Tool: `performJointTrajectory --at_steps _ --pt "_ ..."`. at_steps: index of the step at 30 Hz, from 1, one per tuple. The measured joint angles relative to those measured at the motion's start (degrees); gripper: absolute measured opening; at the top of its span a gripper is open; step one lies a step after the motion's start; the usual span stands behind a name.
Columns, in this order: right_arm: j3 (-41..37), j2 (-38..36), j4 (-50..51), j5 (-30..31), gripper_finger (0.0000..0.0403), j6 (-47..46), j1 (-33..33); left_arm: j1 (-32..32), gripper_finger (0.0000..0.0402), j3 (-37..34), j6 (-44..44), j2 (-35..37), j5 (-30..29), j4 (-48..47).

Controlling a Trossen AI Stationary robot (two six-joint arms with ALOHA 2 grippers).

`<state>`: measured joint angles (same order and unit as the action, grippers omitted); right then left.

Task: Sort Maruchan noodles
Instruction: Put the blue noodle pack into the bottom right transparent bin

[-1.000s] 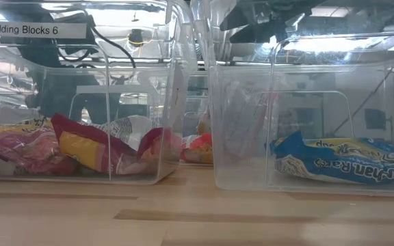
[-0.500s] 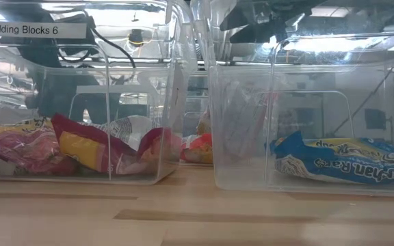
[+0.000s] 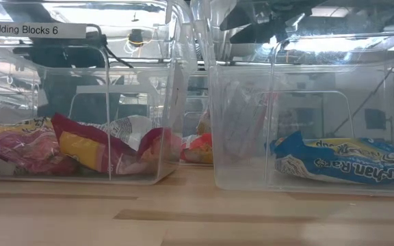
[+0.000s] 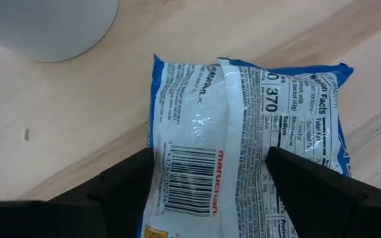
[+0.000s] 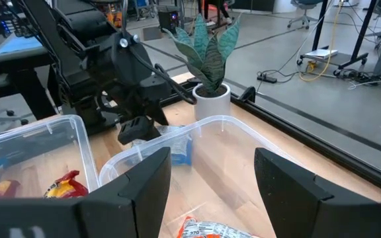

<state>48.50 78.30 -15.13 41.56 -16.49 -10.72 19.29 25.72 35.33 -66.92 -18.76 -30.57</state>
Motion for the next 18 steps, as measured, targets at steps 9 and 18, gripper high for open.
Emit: performJointTrajectory --at_steps 9,18 --pt "-0.01 0.00 0.13 -0.02 0.0240 -0.04 0.00 0.00 0.0164 -0.08 -1.36 0.15 4.13 -0.09" --pt "0.00 0.00 0.04 -0.07 0.0240 -0.15 0.00 -1.27 0.0012 0.87 -7.67 0.59 6.69 -1.73"
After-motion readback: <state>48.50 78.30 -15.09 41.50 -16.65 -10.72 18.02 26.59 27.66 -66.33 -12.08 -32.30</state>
